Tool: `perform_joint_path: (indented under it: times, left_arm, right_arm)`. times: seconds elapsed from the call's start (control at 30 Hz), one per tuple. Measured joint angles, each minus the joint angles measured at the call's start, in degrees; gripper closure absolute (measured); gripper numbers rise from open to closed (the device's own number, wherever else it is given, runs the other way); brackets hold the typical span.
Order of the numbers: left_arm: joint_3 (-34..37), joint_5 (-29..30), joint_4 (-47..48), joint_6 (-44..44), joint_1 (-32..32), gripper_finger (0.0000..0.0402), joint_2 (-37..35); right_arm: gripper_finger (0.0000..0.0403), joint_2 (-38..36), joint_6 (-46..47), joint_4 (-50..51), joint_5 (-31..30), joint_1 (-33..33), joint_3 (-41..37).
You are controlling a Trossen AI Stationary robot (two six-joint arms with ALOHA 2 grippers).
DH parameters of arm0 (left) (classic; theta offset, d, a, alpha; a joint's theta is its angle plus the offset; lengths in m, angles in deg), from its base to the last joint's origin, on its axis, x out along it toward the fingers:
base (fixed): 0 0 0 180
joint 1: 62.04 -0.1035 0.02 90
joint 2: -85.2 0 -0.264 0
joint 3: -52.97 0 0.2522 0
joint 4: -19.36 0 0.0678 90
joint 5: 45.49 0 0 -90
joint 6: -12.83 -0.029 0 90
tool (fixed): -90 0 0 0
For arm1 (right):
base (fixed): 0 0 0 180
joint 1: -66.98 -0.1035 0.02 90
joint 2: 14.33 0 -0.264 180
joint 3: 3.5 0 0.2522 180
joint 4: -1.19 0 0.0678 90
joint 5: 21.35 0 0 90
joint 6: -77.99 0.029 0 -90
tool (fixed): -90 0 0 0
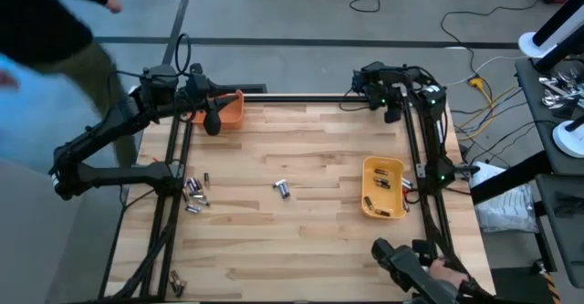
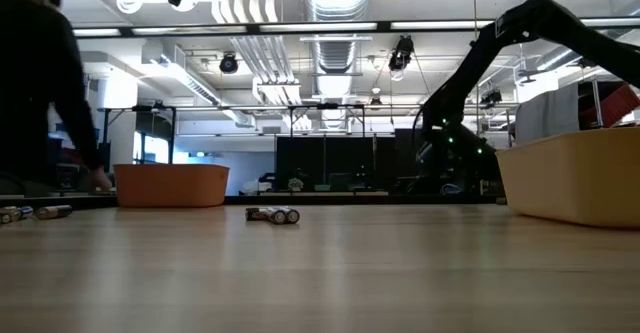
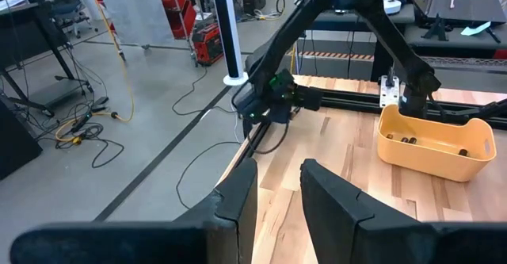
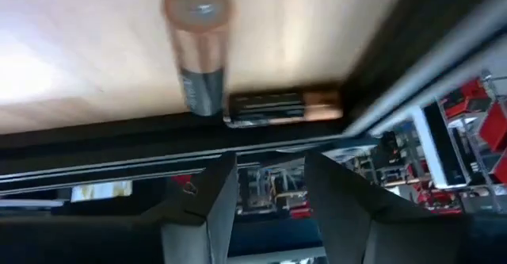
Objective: Sort batteries
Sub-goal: Put the black battery into the yellow bin
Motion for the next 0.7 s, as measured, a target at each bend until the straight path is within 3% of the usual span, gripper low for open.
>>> perform_joint_path:
  times: [0.5,0.7]
  left_arm:
    - [0.0,0.0,0.0,0.4,0.0,0.0322,0.0]
    - [0.0,0.0,-0.1,-0.3,0.0,0.0322,0.0]
  right_arm:
    - [0.0347,1.8,-0.2,-3.2,1.8,-0.4,-0.6]
    - [0.036,-3.5,1.4,-2.9,1.8,-3.5,-0.6]
